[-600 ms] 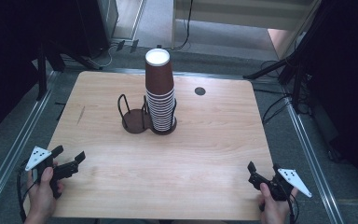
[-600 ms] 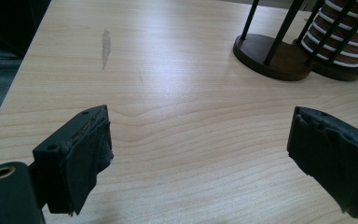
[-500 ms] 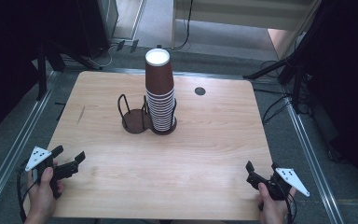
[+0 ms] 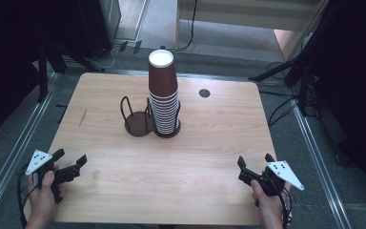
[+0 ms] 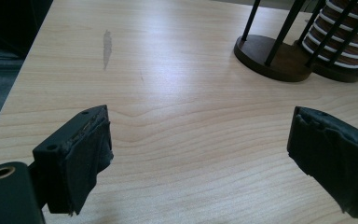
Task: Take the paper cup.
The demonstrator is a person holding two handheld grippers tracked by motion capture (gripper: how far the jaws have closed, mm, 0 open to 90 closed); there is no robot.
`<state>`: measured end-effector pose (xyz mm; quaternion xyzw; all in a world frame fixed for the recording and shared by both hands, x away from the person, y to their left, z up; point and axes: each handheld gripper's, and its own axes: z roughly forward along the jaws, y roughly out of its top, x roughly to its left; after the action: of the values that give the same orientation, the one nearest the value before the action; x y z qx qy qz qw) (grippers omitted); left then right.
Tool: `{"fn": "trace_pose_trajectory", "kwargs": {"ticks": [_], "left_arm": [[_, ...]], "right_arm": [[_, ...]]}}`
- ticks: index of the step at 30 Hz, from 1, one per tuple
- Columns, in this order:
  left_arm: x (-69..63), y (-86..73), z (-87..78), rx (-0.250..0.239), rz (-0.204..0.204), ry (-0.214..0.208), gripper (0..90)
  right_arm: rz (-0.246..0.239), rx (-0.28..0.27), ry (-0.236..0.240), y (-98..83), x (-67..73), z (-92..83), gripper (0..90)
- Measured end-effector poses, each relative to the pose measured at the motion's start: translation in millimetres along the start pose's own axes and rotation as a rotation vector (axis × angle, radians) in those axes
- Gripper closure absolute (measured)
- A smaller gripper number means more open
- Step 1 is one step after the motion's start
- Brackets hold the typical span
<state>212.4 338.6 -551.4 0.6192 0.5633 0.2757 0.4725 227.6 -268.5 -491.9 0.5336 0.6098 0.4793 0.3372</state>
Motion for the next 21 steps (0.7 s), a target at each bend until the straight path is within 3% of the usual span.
{"fn": "trace_pose_trajectory", "kwargs": {"ticks": [7,11,21], "left_arm": [[1.0,-0.4,-0.5,-0.009,-0.011,-0.003,7.1],[1.1,-0.3,-0.5,-0.007,-0.009,-0.003,7.1],[1.4,-0.5,-0.9,-0.011,-0.014,-0.008,7.1]], "right_arm": [[-0.029,-0.029,0.011,16.9,16.5,5.4,5.4],[-0.053,-0.031,0.041,23.4,27.5,10.4,12.5],[-0.068,-0.068,0.117,42.1,54.9,22.9,12.9]]}}
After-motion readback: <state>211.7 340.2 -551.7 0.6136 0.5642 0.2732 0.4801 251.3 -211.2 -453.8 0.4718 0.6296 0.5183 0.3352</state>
